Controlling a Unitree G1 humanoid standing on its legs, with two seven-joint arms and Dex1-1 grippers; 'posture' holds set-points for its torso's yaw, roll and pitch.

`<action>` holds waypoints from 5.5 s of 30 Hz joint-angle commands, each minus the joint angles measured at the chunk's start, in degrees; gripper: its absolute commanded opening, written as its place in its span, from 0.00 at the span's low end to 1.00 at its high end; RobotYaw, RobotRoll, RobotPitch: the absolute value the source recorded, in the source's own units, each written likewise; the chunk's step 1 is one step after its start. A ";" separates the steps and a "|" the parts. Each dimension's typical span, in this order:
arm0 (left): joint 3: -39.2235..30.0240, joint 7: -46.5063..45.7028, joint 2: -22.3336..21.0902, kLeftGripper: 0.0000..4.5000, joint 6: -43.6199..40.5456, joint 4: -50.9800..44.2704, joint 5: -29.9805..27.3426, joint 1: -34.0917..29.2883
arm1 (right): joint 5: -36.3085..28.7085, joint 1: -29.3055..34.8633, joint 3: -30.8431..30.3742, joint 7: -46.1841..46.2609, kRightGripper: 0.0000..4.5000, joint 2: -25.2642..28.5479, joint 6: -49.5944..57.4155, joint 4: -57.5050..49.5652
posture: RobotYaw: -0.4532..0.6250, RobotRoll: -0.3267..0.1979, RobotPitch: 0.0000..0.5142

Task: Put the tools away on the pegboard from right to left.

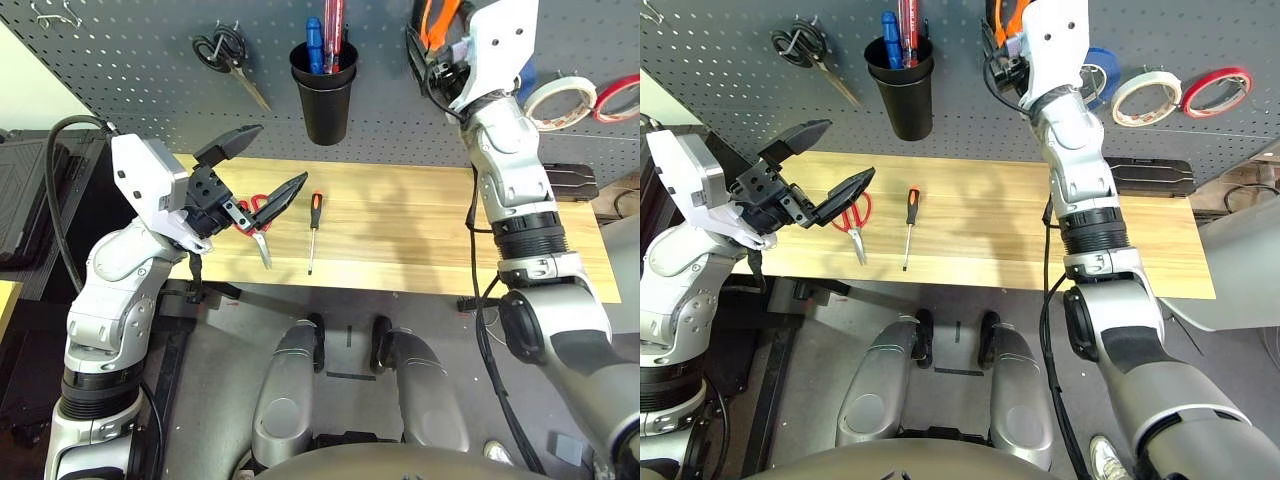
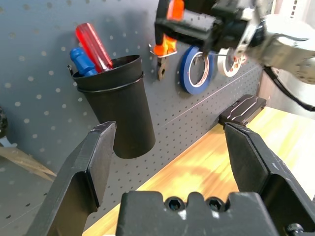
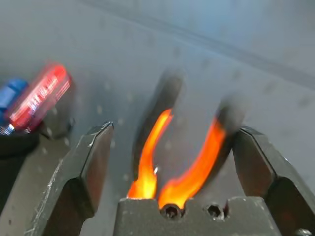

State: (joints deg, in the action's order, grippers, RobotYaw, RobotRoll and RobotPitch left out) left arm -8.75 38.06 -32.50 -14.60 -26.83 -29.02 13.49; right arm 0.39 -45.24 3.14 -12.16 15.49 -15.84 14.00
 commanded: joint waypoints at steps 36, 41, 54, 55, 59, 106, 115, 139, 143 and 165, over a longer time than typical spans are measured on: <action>14.48 -20.57 13.09 1.00 -20.74 19.50 20.79 -0.66 | -5.33 39.40 -9.62 -32.20 0.99 21.98 39.57 -23.80 | 0.50 0.62 0.69; 14.89 -21.73 16.11 1.00 -22.62 24.84 21.83 3.55 | -6.07 39.89 -9.47 -32.20 0.99 21.27 41.78 -24.18 | 0.48 0.62 0.71; 15.55 -25.19 22.53 1.00 -23.39 42.07 25.45 13.96 | -6.43 40.28 -10.09 -30.68 0.99 17.53 41.19 -24.12 | 0.46 0.62 0.72; 15.33 -25.55 22.88 1.00 -23.91 43.45 25.63 14.98 | -6.37 40.32 -10.13 -30.60 0.99 17.45 41.12 -24.05 | 0.46 0.62 0.72; 14.44 -26.98 24.16 1.00 -24.22 49.22 26.12 19.28 | -6.02 40.62 -10.49 -30.31 0.99 17.12 40.74 -23.91 | 0.46 0.62 0.73; 6.04 -30.53 28.65 0.15 -39.63 30.75 23.03 15.19 | -6.90 33.23 -12.49 -31.71 1.00 14.16 33.90 -17.78 | 0.54 0.62 0.64; -0.63 -30.51 27.11 0.15 -45.70 4.50 18.37 6.12 | -13.12 31.15 -6.57 -34.13 1.00 15.26 33.11 -22.46 | 0.59 0.62 0.58; -13.29 -31.26 20.40 0.15 -46.61 -5.23 2.71 27.24 | -35.84 23.50 9.53 -41.61 1.00 29.52 48.43 -29.56 | 0.51 0.62 0.49; -14.32 -32.42 20.16 0.15 -45.41 -3.04 1.45 32.26 | -36.35 23.21 11.05 -40.58 1.00 28.85 47.11 -29.21 | 0.51 0.62 0.48; -14.54 -41.49 26.47 0.15 -34.04 7.08 -2.53 45.56 | -36.27 28.64 12.89 -37.52 1.00 21.52 34.26 -30.01 | 0.48 0.62 0.50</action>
State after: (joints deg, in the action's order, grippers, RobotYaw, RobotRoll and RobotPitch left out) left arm -24.34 -2.94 -6.56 -50.73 -20.57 -31.64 58.25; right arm -35.23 -16.99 14.65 -50.06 37.19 19.01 -15.58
